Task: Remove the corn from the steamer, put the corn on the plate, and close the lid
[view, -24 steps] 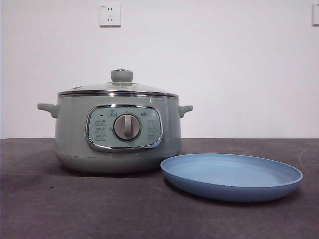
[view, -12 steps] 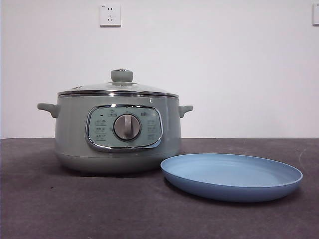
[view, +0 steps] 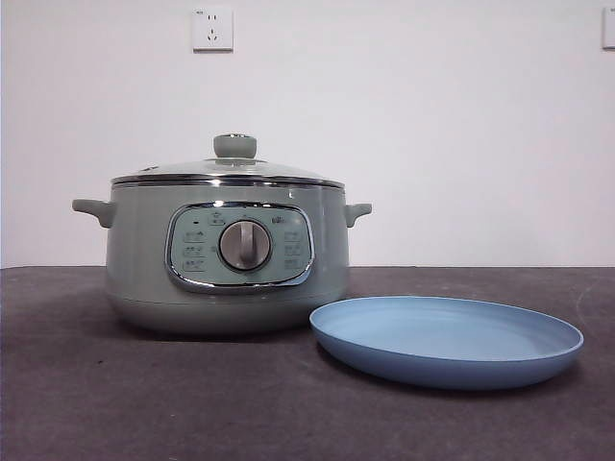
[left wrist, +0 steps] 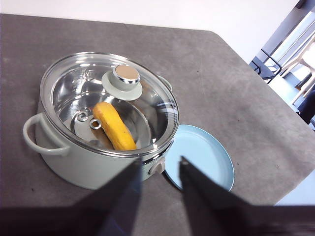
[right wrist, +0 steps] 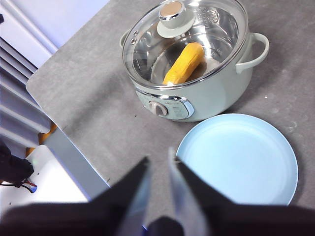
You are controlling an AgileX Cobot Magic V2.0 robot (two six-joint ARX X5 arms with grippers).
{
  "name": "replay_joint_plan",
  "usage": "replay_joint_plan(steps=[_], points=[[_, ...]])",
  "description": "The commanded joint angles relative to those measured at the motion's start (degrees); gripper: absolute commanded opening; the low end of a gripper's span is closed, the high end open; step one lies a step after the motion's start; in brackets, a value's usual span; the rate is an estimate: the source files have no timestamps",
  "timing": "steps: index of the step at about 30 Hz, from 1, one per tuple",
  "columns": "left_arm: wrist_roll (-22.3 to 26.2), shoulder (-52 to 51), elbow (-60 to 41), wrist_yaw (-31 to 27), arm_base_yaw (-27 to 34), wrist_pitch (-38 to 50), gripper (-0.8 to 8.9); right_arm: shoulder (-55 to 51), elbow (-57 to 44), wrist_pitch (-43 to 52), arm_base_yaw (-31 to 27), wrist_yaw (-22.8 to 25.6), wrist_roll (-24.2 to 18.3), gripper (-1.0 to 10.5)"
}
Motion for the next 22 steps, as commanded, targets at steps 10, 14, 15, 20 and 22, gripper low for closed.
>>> replay_joint_plan(steps=[10,14,15,20,22], points=[[0.5,0.1,0.0,0.8,-0.2,1.4,5.87,0.0,0.1,0.0,0.1,0.1,-0.2,5.7],[0.1,1.7,0.0,0.7,-1.4,5.7,5.87,0.0,0.1,0.1,0.1,0.1,-0.2,5.7],[0.1,2.4,0.0,0.6,-2.0,7.5,5.87,0.0,0.1,0.1,0.1,0.1,-0.2,5.7],[-3.1,7.1,0.0,-0.2,-5.7,17.4,5.87,0.0,0.1,0.1,0.1,0.1,-0.2,5.7],[-4.0,9.4,0.0,-2.1,-7.3,21.1,5.87,0.0,0.1,0.1,0.1,0.1,-0.2,5.7]])
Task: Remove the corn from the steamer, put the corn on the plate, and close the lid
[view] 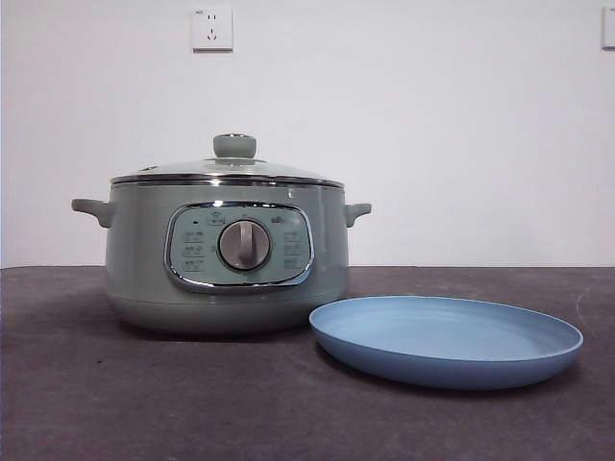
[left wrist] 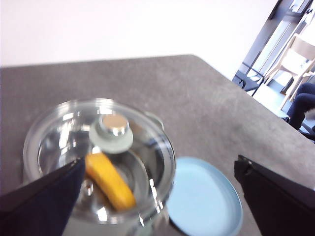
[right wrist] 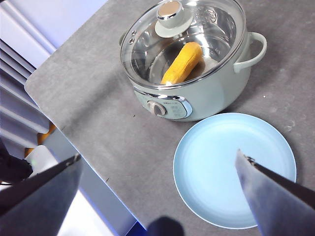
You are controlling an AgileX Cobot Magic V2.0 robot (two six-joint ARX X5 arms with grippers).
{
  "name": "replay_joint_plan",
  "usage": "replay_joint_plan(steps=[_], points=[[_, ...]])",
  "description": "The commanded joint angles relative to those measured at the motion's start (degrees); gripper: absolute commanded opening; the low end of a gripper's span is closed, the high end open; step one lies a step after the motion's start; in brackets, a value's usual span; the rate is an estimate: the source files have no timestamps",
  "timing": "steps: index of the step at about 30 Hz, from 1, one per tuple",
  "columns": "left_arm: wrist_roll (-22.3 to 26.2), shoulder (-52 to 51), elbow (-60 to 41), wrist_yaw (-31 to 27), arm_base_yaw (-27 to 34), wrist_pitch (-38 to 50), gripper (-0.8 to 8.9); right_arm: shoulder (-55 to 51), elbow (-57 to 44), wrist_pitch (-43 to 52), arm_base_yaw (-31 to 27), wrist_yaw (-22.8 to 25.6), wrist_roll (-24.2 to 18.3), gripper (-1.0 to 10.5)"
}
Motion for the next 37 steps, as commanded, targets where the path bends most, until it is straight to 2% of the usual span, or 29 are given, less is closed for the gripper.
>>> replay_joint_plan(steps=[1,10,14,23,29,37], points=[[-2.0,3.0,0.1,-2.6,-2.1,4.8,5.87,0.0,0.1,0.2,0.1,-0.1,-0.2,5.7],[-1.4,18.1,4.2,-14.3,-11.1,14.6,5.87,0.0,0.1,0.1,0.1,0.0,-0.2,5.7],[1.5,24.6,6.5,-20.5,-15.0,17.4,5.87,0.0,0.1,0.1,0.1,0.0,-0.2,5.7],[6.5,34.7,7.0,-29.5,-20.6,23.7,5.86,0.0,0.1,-0.3,0.1,0.0,0.0,5.7],[7.4,38.1,7.0,-33.4,-22.0,26.0,5.86,0.0,0.1,-1.4,0.1,0.0,0.0,5.7],[7.4,40.2,7.0,-34.1,-22.0,25.8,5.84,0.0,0.1,-1.7,0.1,0.0,0.0,5.7]])
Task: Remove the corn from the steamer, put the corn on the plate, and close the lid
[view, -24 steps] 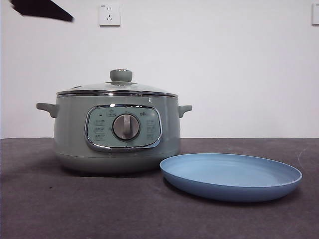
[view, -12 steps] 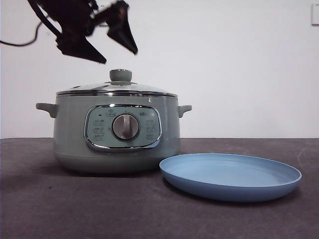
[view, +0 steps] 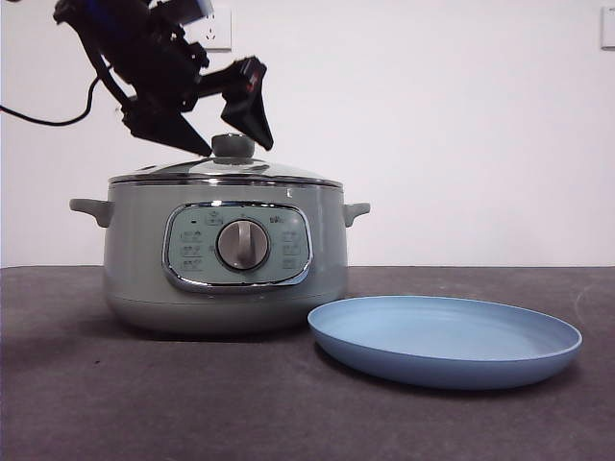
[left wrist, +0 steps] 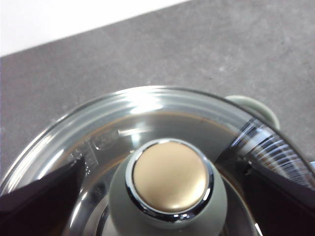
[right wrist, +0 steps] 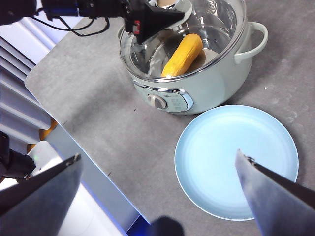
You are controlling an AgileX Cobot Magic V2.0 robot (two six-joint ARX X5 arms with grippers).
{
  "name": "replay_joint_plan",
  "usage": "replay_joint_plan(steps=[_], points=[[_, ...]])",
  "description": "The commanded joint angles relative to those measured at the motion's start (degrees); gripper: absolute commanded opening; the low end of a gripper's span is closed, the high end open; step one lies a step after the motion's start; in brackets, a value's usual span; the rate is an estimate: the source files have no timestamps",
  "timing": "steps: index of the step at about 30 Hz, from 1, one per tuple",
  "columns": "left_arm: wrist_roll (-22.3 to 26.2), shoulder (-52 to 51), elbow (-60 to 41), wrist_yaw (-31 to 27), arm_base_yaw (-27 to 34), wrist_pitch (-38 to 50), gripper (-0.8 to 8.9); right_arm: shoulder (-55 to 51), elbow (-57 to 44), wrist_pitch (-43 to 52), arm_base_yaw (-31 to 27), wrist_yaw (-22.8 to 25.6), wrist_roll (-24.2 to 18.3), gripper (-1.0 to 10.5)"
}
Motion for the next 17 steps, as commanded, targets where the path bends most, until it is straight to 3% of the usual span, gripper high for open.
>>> replay_joint_plan(steps=[1,6,10,15,17], points=[[0.7,0.3,-0.1,-0.6,-0.2,0.6,5.83,0.0,0.1,0.0,0.1,0.0,0.0,5.7],[0.6,0.3,-0.1,-1.3,-0.4,-0.4,3.91,0.0,0.1,0.0,0.1,0.0,0.0,5.7],[0.6,0.3,-0.1,-1.3,-0.4,-1.4,3.63,0.0,0.1,-0.1,0.1,0.0,0.0,5.7],[0.4,0.3,-0.1,-1.2,-0.4,-1.6,1.16,0.0,0.1,-0.3,0.1,0.0,0.0,5.7],[0.4,0.3,-0.1,-1.2,-0.4,-1.6,0.83,0.0,0.1,-0.3,0.1,0.0,0.0,5.7]])
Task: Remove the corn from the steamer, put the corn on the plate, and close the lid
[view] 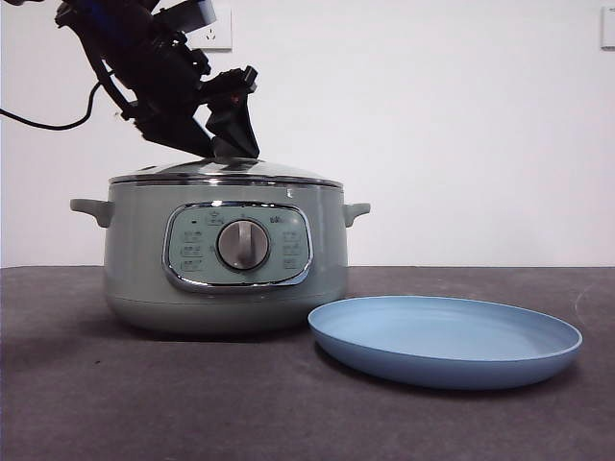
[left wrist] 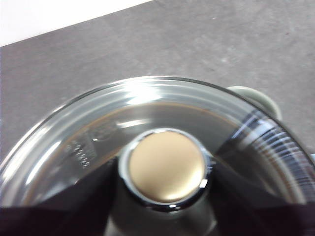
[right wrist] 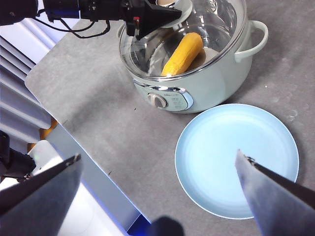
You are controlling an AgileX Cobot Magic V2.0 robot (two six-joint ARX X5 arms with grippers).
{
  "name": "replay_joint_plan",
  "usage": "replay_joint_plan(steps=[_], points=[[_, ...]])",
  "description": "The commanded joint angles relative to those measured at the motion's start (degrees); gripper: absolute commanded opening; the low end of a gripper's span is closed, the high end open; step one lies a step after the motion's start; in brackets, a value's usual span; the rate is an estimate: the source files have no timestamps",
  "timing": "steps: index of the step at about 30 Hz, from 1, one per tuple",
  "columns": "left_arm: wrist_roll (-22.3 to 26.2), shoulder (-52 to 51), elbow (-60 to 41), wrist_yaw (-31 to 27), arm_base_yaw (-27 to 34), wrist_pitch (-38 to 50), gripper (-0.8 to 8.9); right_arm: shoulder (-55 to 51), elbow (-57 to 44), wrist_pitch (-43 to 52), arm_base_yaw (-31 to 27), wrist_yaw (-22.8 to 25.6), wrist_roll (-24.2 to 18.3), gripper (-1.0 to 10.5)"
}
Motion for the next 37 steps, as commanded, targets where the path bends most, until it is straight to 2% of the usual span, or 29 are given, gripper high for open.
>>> replay_joint_plan(steps=[1,2,5,29,37], points=[[0.4,0.2,-0.1,-0.3,0.0,-0.1,0.83,0.0,0.1,-0.1,0.1,0.0,0.0,5.7],[0.4,0.2,-0.1,-0.3,0.0,-0.1,0.81,0.0,0.1,-0.1,0.1,0.0,0.0,5.7],[0.4,0.2,-0.1,-0.3,0.0,-0.1,-0.15,0.0,0.1,-0.1,0.1,0.0,0.0,5.7],[0.1,-3.8,0.2,0.2,0.2,2.6,-0.09,0.0,0.1,-1.3,0.1,0.0,0.0,5.7],[0.1,-6.9,6.3,0.9,0.3,-3.9,-0.08,0.0,0.1,-1.3,0.1,0.0,0.0,5.7]])
